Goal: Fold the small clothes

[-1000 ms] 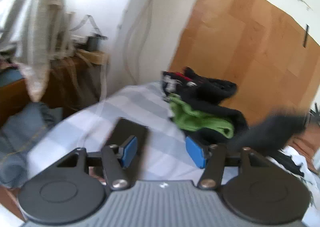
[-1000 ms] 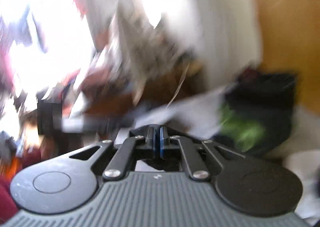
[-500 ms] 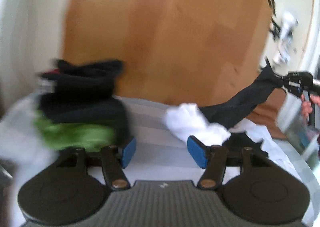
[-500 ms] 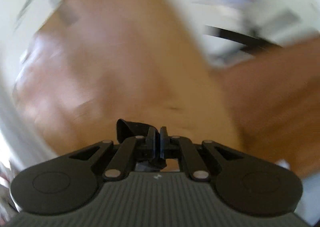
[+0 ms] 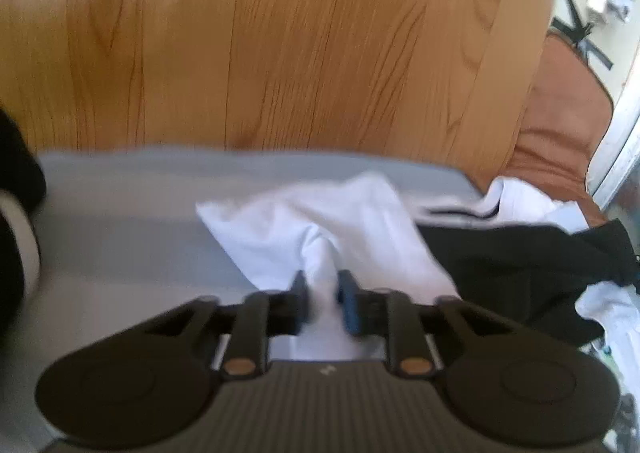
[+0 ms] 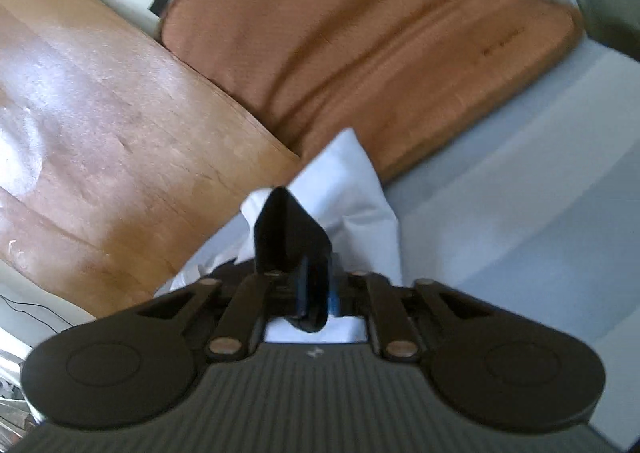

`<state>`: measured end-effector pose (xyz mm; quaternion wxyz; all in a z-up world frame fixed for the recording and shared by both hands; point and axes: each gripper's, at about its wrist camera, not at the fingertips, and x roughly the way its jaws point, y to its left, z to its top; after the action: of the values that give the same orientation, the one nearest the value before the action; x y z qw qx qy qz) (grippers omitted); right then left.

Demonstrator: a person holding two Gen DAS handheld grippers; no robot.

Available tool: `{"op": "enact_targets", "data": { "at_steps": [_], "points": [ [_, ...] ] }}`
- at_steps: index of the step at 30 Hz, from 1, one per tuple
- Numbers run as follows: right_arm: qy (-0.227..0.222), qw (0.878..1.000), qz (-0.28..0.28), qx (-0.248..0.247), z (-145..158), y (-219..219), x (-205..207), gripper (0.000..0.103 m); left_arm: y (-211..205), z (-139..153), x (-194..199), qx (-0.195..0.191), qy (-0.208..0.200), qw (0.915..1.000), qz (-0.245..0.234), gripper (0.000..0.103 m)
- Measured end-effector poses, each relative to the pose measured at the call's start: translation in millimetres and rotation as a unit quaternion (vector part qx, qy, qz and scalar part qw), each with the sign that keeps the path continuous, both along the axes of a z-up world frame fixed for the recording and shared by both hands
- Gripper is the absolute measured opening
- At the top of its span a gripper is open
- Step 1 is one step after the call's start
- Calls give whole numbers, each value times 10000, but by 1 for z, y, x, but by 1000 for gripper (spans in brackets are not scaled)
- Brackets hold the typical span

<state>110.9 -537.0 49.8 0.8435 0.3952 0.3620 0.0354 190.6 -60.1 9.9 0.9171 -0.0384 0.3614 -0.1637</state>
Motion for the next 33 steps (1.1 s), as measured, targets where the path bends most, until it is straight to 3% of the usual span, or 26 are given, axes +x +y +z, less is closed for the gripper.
{"op": "enact_targets", "data": {
  "at_steps": [2, 4, 7, 12, 13, 14, 15, 17, 20, 23, 25, 26, 29, 31, 33],
  "points": [
    [-156, 9998, -132, 27, 3, -6, -4, 57, 2, 6, -5, 26, -335, 9994, 70, 13],
    [-263, 9994, -223, 84, 5, -9, -4, 57, -5, 5, -11, 380, -708, 9968, 28, 13],
    [-406, 9989, -154, 202, 3, -5, -5, 59, -21, -11, -16, 985, -749, 9923, -64, 16],
    [-751, 9933, 362, -800, 15, 29, -10, 57, -21, -19, -23, 1116, -813, 9904, 54, 20],
    [-750, 9909, 524, -990, 16, 36, -8, 51, -23, -18, -21, 1171, -806, 9898, 67, 21],
    [-595, 9896, 667, -1125, 13, 42, -2, 20, -26, -20, -22, 1262, -824, 9886, 72, 21],
    [-461, 9904, 746, -1070, 11, 43, 1, 4, -28, -18, -23, 1353, -866, 9870, 77, 21],
    [-680, 9922, 626, -836, 15, 37, -4, 4, -34, -19, -25, 1552, -952, 9832, 87, 21],
    [-936, 9925, 275, -733, 25, 27, -16, 15, -36, -19, -26, 1644, -987, 9814, 108, 21],
    [-826, 9920, 222, -924, 27, 29, -17, 74, -37, -19, -25, 1695, -988, 9805, 112, 21],
    [-783, 9884, 335, -1260, 25, 38, -13, 74, -40, -20, -26, 1772, -1025, 9788, 115, 21],
    [-698, 9867, 459, -1394, 21, 42, -9, 69, -41, -20, -26, 1826, -1044, 9776, 116, 21],
    [-282, 9855, 855, -1435, 2, 49, 4, 3, -44, -21, -27, 1939, -1077, 9750, 108, 21],
    [-336, 9826, 534, -1746, -2, 42, 3, 2, -45, -22, -28, 2008, -1100, 9734, 111, 24],
    [-100, 9802, -136, -1973, -7, 24, 4, 3, -47, -23, -28, 2118, -1117, 9708, 165, 28]
  ]
}}
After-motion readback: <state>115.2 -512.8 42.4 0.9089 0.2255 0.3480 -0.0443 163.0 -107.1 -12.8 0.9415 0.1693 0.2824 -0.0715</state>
